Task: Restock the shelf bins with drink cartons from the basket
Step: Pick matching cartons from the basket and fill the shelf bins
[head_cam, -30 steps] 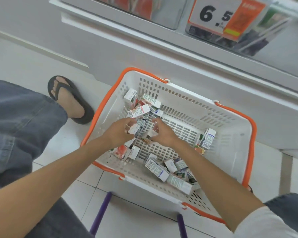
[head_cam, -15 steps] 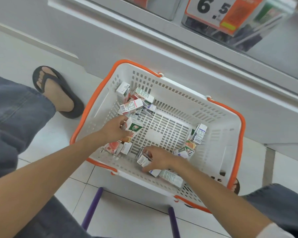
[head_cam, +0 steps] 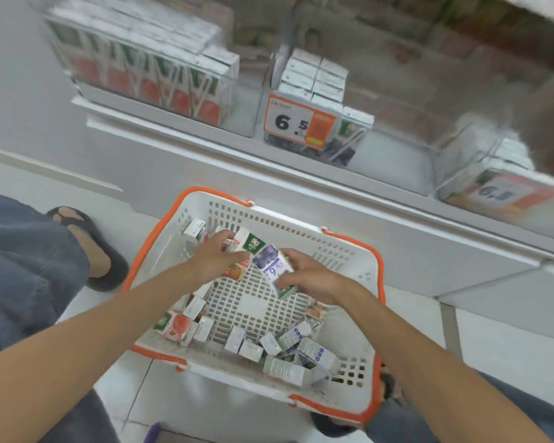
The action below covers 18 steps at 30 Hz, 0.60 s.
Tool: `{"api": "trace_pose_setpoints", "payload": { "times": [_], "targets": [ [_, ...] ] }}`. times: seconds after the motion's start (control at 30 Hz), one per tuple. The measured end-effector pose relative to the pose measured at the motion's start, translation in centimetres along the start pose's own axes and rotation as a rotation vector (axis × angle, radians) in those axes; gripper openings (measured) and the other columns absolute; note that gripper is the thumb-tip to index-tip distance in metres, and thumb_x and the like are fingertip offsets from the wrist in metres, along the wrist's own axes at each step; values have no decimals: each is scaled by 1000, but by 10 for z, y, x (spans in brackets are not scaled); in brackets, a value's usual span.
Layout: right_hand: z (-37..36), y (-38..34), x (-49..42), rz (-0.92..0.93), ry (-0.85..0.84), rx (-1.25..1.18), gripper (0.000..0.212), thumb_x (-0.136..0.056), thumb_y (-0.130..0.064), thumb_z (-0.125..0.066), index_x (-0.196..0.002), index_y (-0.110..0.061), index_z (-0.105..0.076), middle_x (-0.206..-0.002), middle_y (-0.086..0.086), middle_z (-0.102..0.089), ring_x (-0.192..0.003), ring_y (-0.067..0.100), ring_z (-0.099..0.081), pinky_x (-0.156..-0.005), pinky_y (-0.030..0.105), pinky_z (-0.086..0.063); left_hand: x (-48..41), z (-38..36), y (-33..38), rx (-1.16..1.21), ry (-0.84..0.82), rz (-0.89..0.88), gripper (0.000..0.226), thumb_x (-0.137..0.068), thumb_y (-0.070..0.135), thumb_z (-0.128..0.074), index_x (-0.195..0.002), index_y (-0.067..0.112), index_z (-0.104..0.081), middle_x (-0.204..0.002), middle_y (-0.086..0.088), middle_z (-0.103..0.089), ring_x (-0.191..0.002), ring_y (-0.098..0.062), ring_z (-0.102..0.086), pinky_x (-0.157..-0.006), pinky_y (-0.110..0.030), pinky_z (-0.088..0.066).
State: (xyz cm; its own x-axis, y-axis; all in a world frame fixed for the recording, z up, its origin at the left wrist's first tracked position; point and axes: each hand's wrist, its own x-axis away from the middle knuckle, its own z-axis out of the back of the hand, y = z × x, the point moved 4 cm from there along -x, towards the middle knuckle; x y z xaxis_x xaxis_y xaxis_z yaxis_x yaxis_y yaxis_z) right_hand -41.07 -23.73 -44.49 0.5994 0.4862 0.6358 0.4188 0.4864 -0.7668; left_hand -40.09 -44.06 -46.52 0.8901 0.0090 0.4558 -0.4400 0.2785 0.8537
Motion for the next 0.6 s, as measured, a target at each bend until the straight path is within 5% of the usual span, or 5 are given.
{"api": "trace_pose_setpoints", "payload": {
  "times": [0.13, 0.27, 0.37, 0.47, 0.6],
  "targets": [
    [34, -79, 56, 170, 198, 219, 69, -78, 0, -74, -137, -25, -47, -129, 9, -56, -103, 12, -64, -79, 25, -53, 11, 9, 76, 125, 21, -144, 22, -85, 19, -72, -101, 19, -57, -87, -5, -67, -57, -15, -69, -44, -20, -48],
    [76, -154, 110, 446, 462, 328, 36, -76, 2, -75, -104, -18, -64, -99, 9, -69, -75, 6, -61, -69, 18, -49, 25, 37, 146, 88, 95, -340, 22, -82, 19, -76, -100, 23, -64, -100, -3, -69, -80, -22, -71, -67, -37, -60],
    [108, -199, 135, 652, 677, 409, 30, -78, -2, -75, -98, -22, -66, -91, 0, -69, -70, -4, -57, -68, 10, -45, 27, 55, 184, 109, 123, -461, 25, -82, 12, -75, -104, 19, -66, -99, -5, -71, -80, -16, -70, -64, -28, -59],
    [144, -227, 138, 745, 876, 445, 26, -82, -11, -71, -104, -23, -65, -94, -1, -67, -77, 3, -56, -72, 19, -45, 24, 68, 208, 96, 162, -540, 28, -83, 13, -74, -111, 14, -67, -98, -1, -72, -73, -3, -70, -57, -12, -51],
    [186, -245, 103, 597, 1025, 620, 38, -84, -13, -68, -122, -18, -63, -118, 8, -65, -107, 21, -59, -89, 25, -41, 14, 77, 215, 173, 149, -524, 30, -84, 15, -74, -112, 15, -66, -106, -3, -71, -82, -18, -73, -72, -27, -59]
  ]
}}
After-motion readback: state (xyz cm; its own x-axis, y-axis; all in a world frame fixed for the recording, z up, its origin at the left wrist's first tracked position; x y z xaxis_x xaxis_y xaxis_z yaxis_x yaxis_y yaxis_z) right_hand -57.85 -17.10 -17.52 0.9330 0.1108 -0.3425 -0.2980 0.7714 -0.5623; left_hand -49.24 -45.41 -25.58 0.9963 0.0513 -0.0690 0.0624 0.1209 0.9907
